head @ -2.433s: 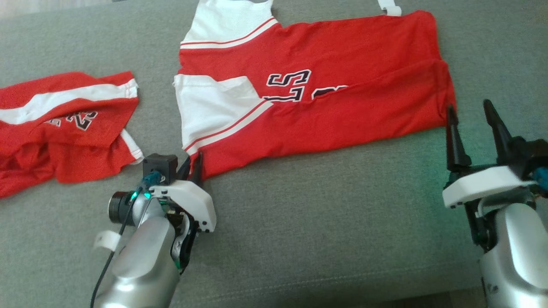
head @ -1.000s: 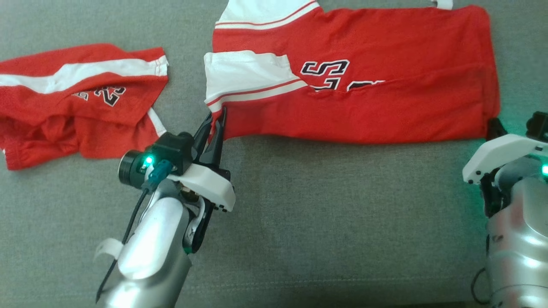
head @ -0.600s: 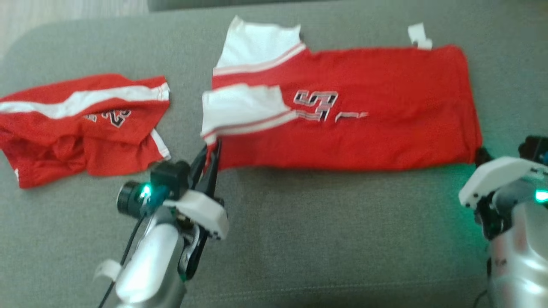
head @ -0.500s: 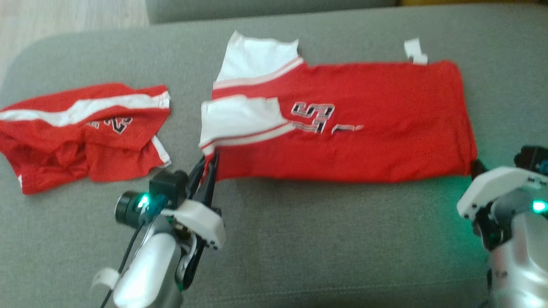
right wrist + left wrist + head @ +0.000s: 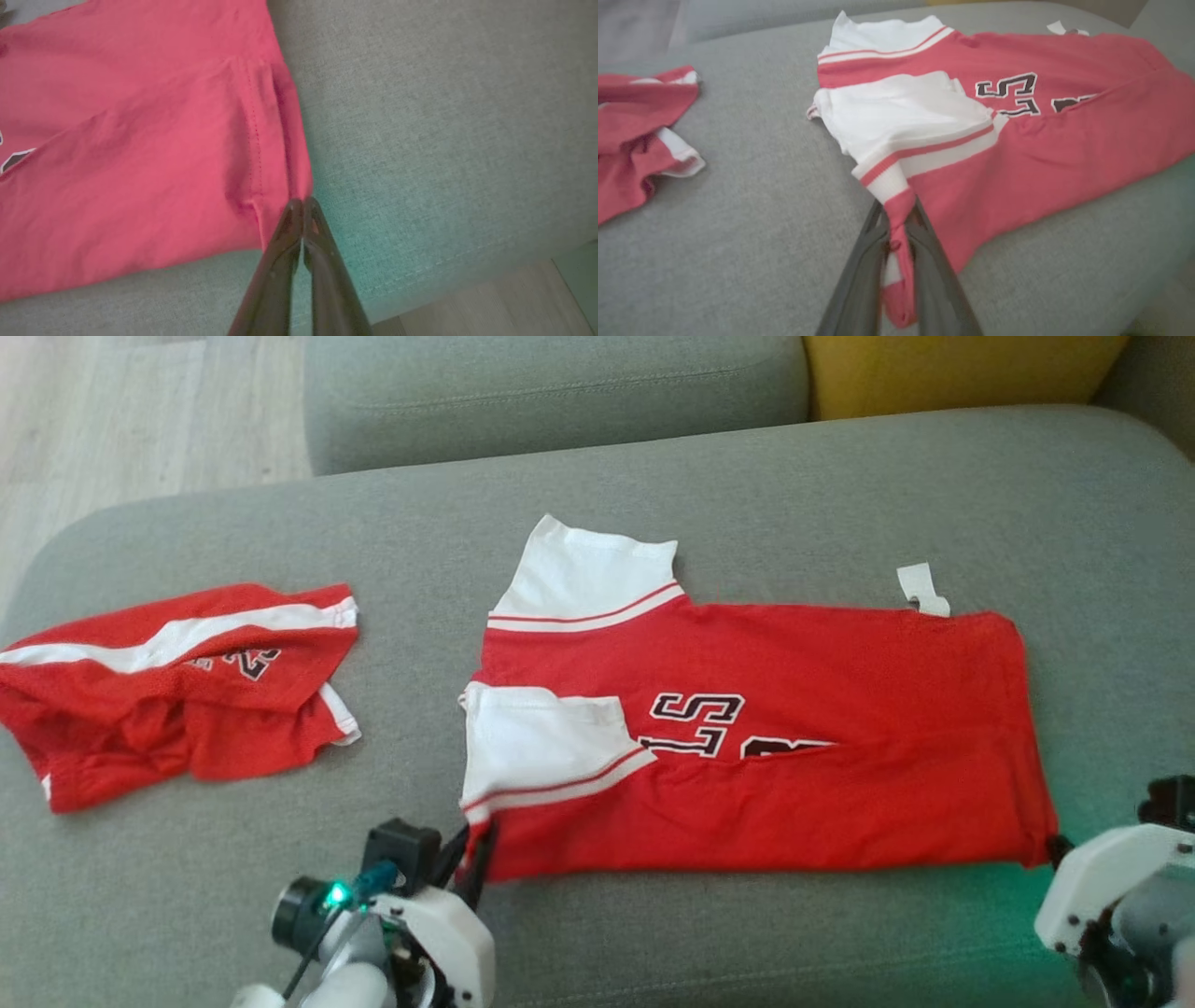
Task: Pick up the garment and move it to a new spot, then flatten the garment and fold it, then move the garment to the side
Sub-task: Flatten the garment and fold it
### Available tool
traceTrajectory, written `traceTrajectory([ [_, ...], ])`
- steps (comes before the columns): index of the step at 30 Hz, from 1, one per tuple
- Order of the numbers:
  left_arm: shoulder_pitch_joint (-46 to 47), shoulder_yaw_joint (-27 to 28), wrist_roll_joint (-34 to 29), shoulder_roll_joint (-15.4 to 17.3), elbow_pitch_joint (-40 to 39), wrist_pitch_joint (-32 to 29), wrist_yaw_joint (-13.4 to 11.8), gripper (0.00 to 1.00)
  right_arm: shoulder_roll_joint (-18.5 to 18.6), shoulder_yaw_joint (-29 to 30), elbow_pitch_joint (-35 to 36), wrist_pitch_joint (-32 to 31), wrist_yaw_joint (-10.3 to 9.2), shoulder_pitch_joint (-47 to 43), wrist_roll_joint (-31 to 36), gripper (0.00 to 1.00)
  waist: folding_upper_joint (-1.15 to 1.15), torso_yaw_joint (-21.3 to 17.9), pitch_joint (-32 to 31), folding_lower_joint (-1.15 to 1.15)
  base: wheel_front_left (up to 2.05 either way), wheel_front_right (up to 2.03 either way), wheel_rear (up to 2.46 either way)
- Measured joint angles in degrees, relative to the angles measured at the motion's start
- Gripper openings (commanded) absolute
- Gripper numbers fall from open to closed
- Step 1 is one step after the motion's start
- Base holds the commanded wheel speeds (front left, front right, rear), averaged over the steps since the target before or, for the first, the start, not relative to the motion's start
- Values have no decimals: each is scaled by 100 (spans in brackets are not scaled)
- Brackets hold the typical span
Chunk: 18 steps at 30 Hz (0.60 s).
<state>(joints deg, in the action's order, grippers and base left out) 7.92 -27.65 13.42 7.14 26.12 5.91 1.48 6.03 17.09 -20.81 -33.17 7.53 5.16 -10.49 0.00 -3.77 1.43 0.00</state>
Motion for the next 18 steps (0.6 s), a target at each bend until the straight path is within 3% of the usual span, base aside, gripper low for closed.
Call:
traceTrajectory([
  [1, -28, -45, 21, 15, 4, -100, 12, 44, -24, 9, 131, -10, 0, -82, 40, 100, 0, -13, 5, 0, 0, 0, 0],
  [2, -48, -78, 37, 24, 3, -154, 11, 96, -54, 33, 260, -3, 0, -137, 80, 100, 0, -24, 16, 0, 0, 0, 0],
  [8, -27, -75, 34, 82, -91, -135, -112, 100, -192, 87, 833, 532, 0, -40, 219, 100, 0, -112, 155, 0, 0, 0, 0],
  [13, 426, 198, 34, 153, -420, 341, -250, 100, -180, -135, 1104, 1386, 0, 356, 479, 100, 0, -176, 375, 0, 0, 0, 0],
  [18, 1347, 266, 19, 241, -638, 402, -86, 100, -166, -448, 1114, 2194, 0, 882, 658, 100, 0, -248, 703, 0, 0, 0, 0],
])
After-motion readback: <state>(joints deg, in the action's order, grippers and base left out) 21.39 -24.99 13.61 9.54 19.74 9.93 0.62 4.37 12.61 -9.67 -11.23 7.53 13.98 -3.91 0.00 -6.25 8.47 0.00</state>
